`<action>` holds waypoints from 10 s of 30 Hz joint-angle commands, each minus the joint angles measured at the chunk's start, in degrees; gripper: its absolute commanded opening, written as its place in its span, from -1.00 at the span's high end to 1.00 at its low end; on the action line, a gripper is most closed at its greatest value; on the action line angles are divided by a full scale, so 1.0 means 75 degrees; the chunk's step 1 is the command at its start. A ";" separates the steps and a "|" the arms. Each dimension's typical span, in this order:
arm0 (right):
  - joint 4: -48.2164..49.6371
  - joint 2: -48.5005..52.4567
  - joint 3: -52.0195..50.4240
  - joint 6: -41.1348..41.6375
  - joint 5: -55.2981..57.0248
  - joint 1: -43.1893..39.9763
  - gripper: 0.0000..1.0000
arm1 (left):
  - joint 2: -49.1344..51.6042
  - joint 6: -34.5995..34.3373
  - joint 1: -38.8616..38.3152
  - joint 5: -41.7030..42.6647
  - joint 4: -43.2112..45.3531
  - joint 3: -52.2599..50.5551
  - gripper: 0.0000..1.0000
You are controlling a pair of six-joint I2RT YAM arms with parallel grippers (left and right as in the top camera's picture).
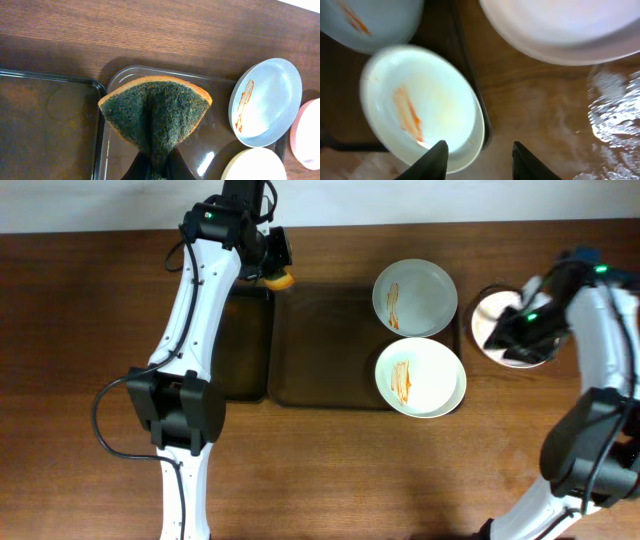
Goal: Clean dirty plates on tray and stack at the side
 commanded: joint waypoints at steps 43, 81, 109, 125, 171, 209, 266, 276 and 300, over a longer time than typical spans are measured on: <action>0.4689 0.0262 -0.2037 0.2769 0.1049 0.4363 -0.10 | 0.0082 0.0536 -0.0396 -0.0023 -0.0629 -0.1055 1.00; 0.5359 0.1052 -0.2052 0.2340 -0.0382 0.4153 0.82 | 0.0096 0.0154 -0.1422 0.0985 0.1836 -0.5047 1.00; 0.5995 0.1072 -0.2057 0.2337 -0.0268 0.4232 0.76 | 0.0076 -0.0682 -0.0938 0.0187 0.1912 -0.4750 1.00; 0.6408 0.1413 -0.2055 0.2690 -0.0819 0.4127 0.92 | -0.0434 -0.0603 -0.1014 -0.1279 0.1728 -0.4721 1.00; 0.6123 0.1413 -0.2057 0.2684 -0.0813 0.3861 -0.97 | -0.0434 -0.4127 -0.1241 -0.3372 0.3739 -0.5960 1.00; 0.6129 0.1413 -0.2057 0.2687 -0.0813 0.3861 -0.97 | -0.0434 -0.3261 -0.1393 -0.3034 0.4491 -0.5960 1.00; 0.4849 0.1049 -0.1649 0.2754 0.0256 0.4357 0.92 | -0.2646 0.0411 -0.0216 0.0239 0.3054 -0.5954 1.00; 0.3439 0.0761 -0.1658 0.4776 0.1708 0.4357 0.64 | -0.2643 0.0411 -0.0277 0.0233 0.3034 -0.5954 1.00; 0.5155 0.0959 -0.1658 0.3174 -0.0393 0.4048 0.92 | -0.0393 -0.2570 -0.1297 -0.2055 0.3707 -0.5986 1.00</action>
